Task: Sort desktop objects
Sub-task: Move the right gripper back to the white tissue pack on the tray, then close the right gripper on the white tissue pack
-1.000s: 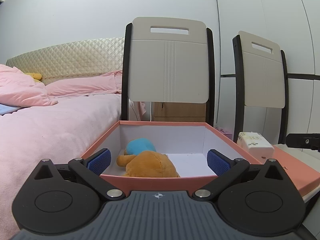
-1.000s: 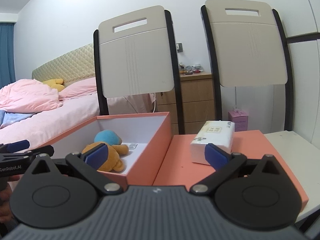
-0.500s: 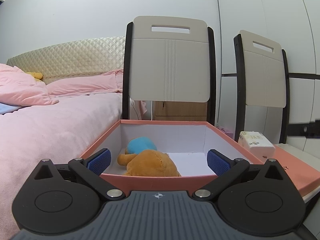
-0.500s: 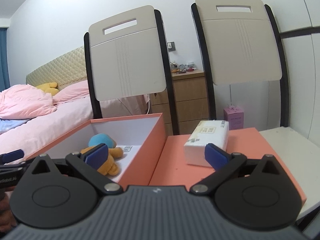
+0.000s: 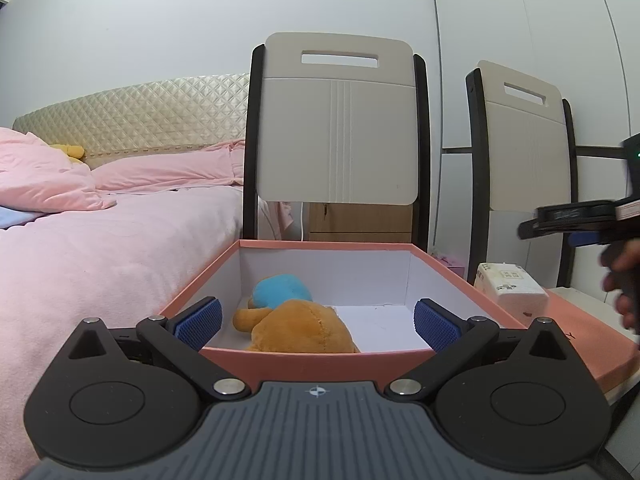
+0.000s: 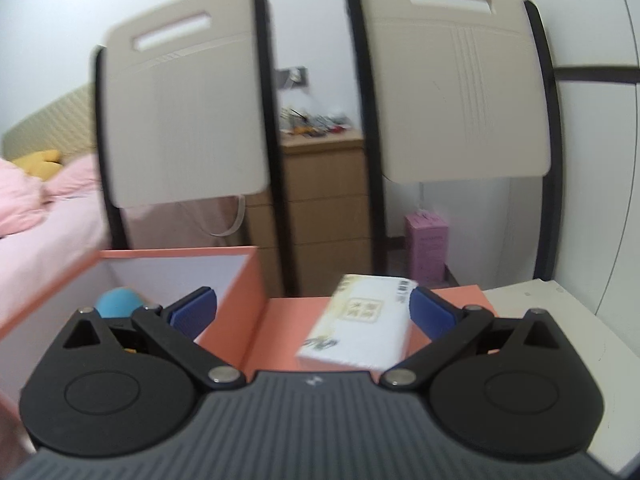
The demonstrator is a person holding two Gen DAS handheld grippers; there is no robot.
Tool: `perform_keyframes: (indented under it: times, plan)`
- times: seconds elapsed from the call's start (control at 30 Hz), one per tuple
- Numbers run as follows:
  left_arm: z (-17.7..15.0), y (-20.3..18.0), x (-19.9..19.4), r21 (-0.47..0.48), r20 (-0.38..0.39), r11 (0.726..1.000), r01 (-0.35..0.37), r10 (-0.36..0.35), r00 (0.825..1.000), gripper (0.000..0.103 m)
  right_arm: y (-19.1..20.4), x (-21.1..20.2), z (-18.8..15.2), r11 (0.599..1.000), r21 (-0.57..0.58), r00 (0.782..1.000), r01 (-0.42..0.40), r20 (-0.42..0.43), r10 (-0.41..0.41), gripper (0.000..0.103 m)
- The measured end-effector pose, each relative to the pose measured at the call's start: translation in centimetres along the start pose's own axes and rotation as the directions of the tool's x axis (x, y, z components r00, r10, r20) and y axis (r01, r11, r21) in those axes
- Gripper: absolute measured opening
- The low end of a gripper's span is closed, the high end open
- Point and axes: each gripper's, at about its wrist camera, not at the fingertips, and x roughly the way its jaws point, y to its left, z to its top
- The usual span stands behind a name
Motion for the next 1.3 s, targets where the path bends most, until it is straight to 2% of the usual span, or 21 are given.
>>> perform_keyframes:
  times: [0.13, 0.3, 0.57, 0.8, 0.9, 1.03, 1.3]
  plan:
    - [-0.1, -0.1, 0.1, 0.003, -0.005, 1.000, -0.001, 0.001, 1.000, 0.103, -0.8, 3.8, -0.2, 0.998, 0.003, 0.996, 0.060, -0.066, -0.060, 0.103]
    - [-0.1, -0.1, 0.4, 0.005, -0.014, 1.000, -0.005, 0.005, 1.000, 0.103, -1.5, 7.3, -1.2, 0.996, 0.029, 0.986, 0.084, -0.147, -0.078, 0.103]
    - [-0.1, 0.2, 0.5, -0.002, -0.015, 1.000, -0.019, 0.019, 1.000, 0.103, -1.3, 11.1, -1.8, 0.986, -0.015, 0.968, 0.164, -0.189, -0.164, 0.103]
    - [-0.1, 0.1, 0.4, -0.001, -0.016, 1.000, -0.022, 0.022, 1.000, 0.103, -2.0, 11.9, -2.2, 0.983, 0.015, 0.958, 0.181, -0.231, -0.173, 0.103]
    - [-0.1, 0.0, 0.4, 0.004, -0.015, 1.000, -0.021, 0.021, 1.000, 0.103, -2.4, 11.9, -2.6, 0.986, 0.047, 0.960, 0.160, -0.239, -0.145, 0.102]
    - [-0.2, -0.1, 0.3, 0.009, -0.014, 1.000, -0.023, 0.023, 1.000, 0.103, -2.4, 11.8, -2.9, 0.989, 0.068, 0.964, 0.130, -0.240, -0.110, 0.092]
    - [-0.1, -0.3, 0.4, 0.017, -0.013, 0.999, -0.029, 0.029, 0.999, 0.103, -1.9, 10.5, -2.7, 0.991, 0.069, 0.969, 0.117, -0.226, -0.099, 0.086]
